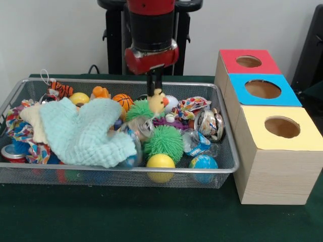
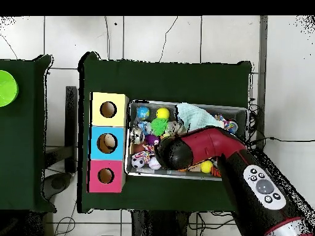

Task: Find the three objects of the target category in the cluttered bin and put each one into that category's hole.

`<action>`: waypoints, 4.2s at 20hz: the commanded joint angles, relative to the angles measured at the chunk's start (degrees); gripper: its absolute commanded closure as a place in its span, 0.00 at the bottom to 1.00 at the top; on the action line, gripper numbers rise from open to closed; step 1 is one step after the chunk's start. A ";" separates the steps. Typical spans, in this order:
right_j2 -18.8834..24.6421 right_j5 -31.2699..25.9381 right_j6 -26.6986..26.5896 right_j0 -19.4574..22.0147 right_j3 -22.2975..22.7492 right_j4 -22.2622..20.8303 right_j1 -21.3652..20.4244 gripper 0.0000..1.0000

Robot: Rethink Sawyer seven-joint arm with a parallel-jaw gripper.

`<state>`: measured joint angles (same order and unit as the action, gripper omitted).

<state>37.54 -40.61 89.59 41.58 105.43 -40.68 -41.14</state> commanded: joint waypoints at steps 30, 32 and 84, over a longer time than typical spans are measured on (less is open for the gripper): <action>0.64 -8.46 -5.75 -7.01 4.70 6.95 -8.40 1.00; 0.74 -8.66 -5.70 -6.84 4.90 7.23 -8.69 1.00; 6.23 -20.32 -14.90 0.48 8.93 16.37 -20.63 1.00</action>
<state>39.28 -51.49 89.59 39.35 110.66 -27.99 -56.42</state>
